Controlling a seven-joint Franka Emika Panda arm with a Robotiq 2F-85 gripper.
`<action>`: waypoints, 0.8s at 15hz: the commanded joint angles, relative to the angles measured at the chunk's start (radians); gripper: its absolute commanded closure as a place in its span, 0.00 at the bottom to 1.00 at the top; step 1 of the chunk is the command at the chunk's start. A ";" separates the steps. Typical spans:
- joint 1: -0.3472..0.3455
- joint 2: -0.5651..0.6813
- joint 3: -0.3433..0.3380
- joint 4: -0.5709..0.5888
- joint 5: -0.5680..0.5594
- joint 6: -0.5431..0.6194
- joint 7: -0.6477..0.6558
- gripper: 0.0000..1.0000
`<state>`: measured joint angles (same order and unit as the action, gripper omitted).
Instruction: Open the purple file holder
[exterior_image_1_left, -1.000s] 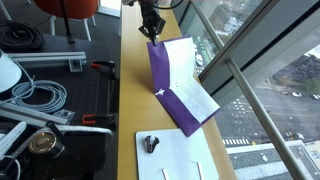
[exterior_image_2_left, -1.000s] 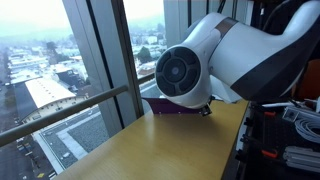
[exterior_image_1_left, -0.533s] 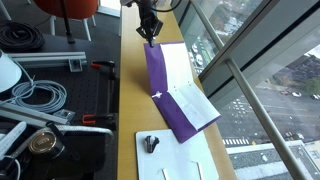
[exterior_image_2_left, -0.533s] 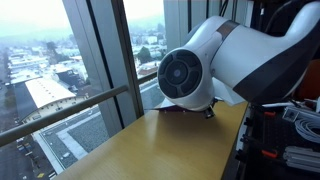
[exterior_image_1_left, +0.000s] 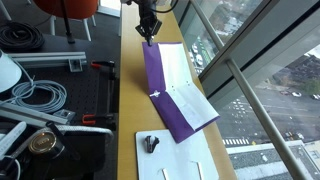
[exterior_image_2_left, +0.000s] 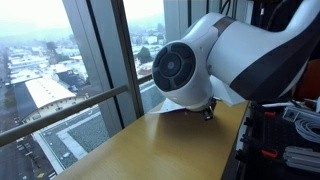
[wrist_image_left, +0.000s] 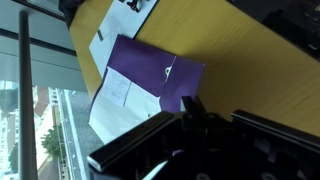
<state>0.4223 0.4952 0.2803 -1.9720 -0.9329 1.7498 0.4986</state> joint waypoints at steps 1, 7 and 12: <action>0.003 -0.013 -0.001 0.014 0.053 -0.001 -0.025 0.71; -0.002 -0.024 -0.005 0.031 0.112 0.001 -0.043 0.30; -0.037 -0.070 -0.003 0.028 0.200 0.063 -0.095 0.00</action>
<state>0.4139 0.4808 0.2781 -1.9301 -0.8090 1.7640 0.4594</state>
